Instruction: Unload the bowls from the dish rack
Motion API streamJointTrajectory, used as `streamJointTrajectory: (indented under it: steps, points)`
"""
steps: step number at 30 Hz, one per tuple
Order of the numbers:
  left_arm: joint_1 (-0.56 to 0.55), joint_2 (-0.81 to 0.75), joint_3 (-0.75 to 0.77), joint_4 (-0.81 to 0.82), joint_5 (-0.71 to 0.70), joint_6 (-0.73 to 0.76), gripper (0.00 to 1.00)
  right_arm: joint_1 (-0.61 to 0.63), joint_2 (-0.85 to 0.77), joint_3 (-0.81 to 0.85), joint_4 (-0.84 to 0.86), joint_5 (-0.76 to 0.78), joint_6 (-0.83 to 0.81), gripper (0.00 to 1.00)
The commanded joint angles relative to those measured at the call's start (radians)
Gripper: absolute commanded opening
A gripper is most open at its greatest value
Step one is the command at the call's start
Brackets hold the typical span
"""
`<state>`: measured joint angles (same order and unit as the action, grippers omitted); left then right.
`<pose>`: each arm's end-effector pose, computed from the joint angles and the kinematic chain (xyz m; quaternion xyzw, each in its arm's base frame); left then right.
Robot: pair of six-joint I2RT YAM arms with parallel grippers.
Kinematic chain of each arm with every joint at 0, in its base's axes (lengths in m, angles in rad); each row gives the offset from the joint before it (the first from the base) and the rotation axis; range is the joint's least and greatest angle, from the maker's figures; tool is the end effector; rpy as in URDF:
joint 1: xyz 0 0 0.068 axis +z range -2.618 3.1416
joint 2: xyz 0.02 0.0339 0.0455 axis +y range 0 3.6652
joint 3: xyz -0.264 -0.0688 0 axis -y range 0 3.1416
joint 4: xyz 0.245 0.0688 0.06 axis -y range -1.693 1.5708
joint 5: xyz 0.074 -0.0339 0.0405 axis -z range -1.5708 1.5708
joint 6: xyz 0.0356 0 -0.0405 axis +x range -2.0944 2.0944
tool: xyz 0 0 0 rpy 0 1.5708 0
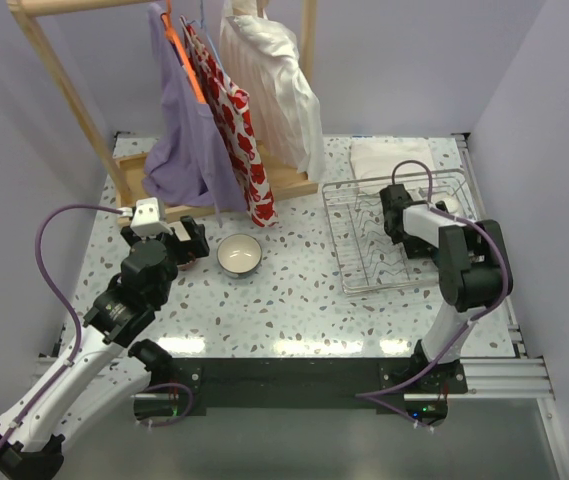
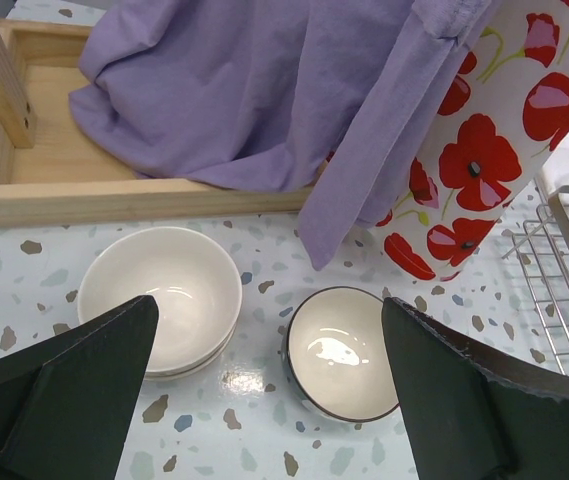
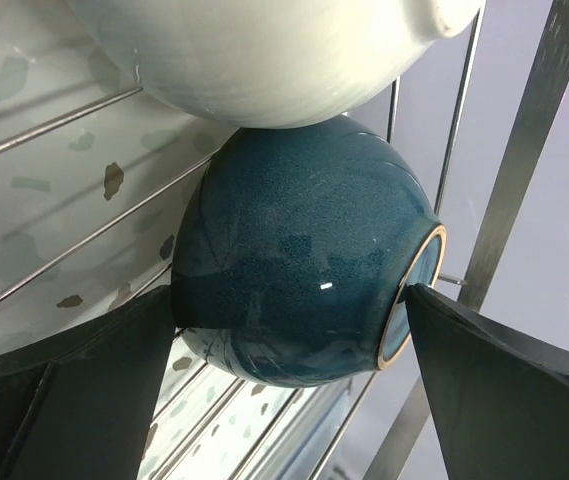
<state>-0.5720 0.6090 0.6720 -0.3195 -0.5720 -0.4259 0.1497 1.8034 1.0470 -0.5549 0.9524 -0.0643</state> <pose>0.1321 -0.0621 0.3135 -0.1164 0.7701 -0.0843 0.6215 0.3252 0.0197 0.1544 -0.0351 0.8826 -0.4492 0.1343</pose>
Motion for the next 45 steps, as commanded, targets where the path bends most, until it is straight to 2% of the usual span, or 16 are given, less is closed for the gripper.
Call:
streamJointTrajectory:
  steps: [1, 4, 5, 10, 11, 14, 21, 25, 31, 35, 45]
  points:
    - [0.003, -0.003, -0.008, 0.043, 0.0, 0.016, 1.0, 0.001, 0.054, -0.004, -0.019, 0.0, 0.037, 0.99]
    - [0.003, -0.002, -0.008, 0.04, 0.0, 0.016, 1.0, 0.002, 0.036, 0.001, -0.022, 0.006, 0.038, 0.93]
    - [0.004, -0.002, -0.006, 0.042, 0.0, 0.016, 1.0, 0.002, 0.03, 0.002, -0.02, 0.003, 0.037, 0.87]
    - [0.004, 0.001, -0.009, 0.045, 0.004, 0.016, 1.0, 0.004, -0.016, 0.021, -0.039, -0.004, 0.04, 0.75]
    - [0.003, 0.001, -0.009, 0.043, 0.006, 0.015, 1.0, 0.002, -0.022, 0.024, -0.043, -0.006, 0.041, 0.67]
    - [0.004, 0.003, -0.008, 0.045, 0.004, 0.018, 1.0, 0.002, -0.05, 0.033, -0.053, -0.015, 0.052, 0.58]
    - [0.006, 0.003, -0.009, 0.045, 0.006, 0.018, 1.0, 0.002, -0.091, 0.061, -0.083, -0.044, 0.057, 0.42]
    - [0.006, 0.006, -0.009, 0.043, 0.006, 0.018, 1.0, 0.002, -0.122, 0.085, -0.102, -0.064, 0.087, 0.24]
    - [0.008, 0.014, -0.011, 0.048, 0.014, 0.019, 1.0, 0.002, -0.188, 0.136, -0.135, -0.106, 0.096, 0.08]
    - [0.011, 0.026, -0.011, 0.051, 0.023, 0.024, 1.0, 0.002, -0.233, 0.156, -0.143, -0.141, 0.095, 0.0]
    - [0.014, 0.052, -0.011, 0.057, 0.038, 0.026, 1.0, 0.002, -0.317, 0.151, -0.132, -0.224, 0.116, 0.0]
